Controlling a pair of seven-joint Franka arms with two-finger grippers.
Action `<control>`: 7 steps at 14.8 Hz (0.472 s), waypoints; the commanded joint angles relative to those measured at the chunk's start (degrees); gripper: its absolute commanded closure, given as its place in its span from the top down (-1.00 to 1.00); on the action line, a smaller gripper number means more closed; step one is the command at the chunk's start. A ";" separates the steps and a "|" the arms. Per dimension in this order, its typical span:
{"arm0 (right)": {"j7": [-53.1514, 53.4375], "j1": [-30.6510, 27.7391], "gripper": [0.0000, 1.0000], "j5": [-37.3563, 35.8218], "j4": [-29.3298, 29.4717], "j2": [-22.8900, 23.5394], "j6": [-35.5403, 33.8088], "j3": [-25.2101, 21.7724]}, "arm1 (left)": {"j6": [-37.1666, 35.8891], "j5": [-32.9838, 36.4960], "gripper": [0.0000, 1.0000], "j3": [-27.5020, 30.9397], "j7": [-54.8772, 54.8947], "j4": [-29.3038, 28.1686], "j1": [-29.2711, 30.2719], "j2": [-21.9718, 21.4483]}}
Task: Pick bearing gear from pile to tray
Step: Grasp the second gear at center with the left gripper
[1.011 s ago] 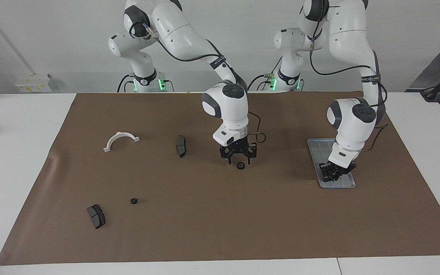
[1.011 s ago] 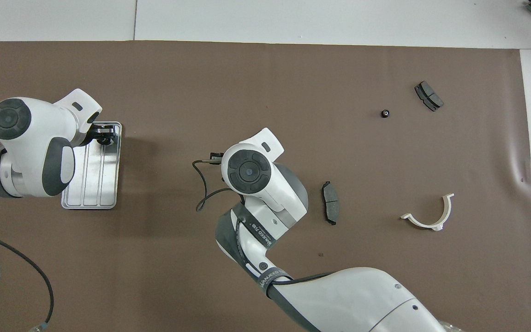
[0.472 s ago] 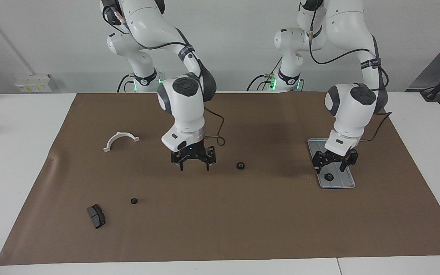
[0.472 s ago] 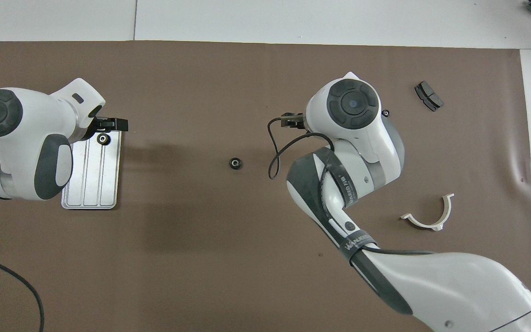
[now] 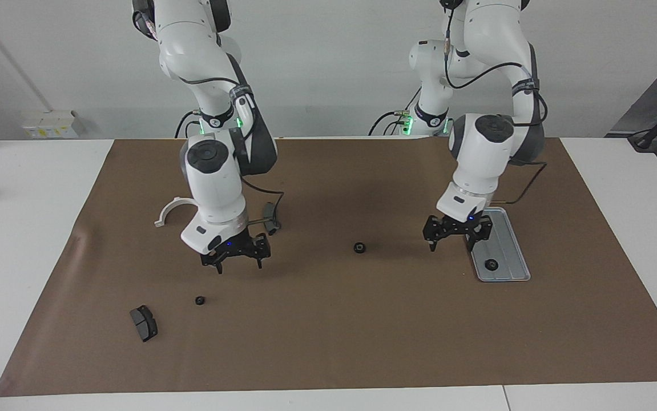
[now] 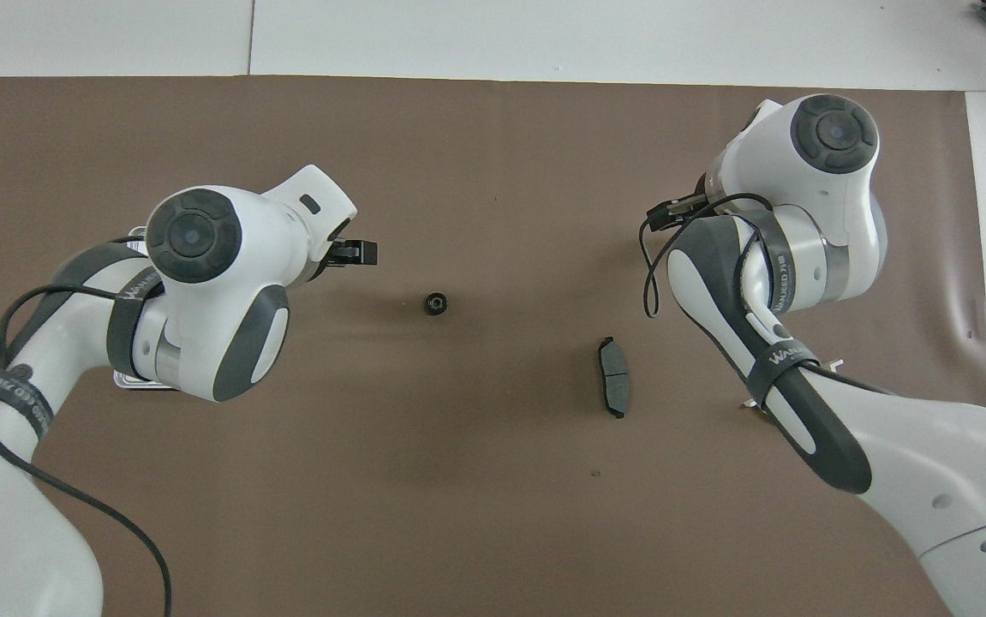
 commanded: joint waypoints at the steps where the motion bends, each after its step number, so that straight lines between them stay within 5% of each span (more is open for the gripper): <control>1: -8.86 -4.10 1.00 2.26 2.11 4.14 1.94 1.15 | -1.41 3.30 1.00 1.05 -7.06 3.90 -4.83 4.29; 7: -11.68 -5.68 1.00 2.00 2.38 7.22 5.89 1.06 | -1.24 4.37 1.00 0.88 -12.54 8.91 -9.68 10.80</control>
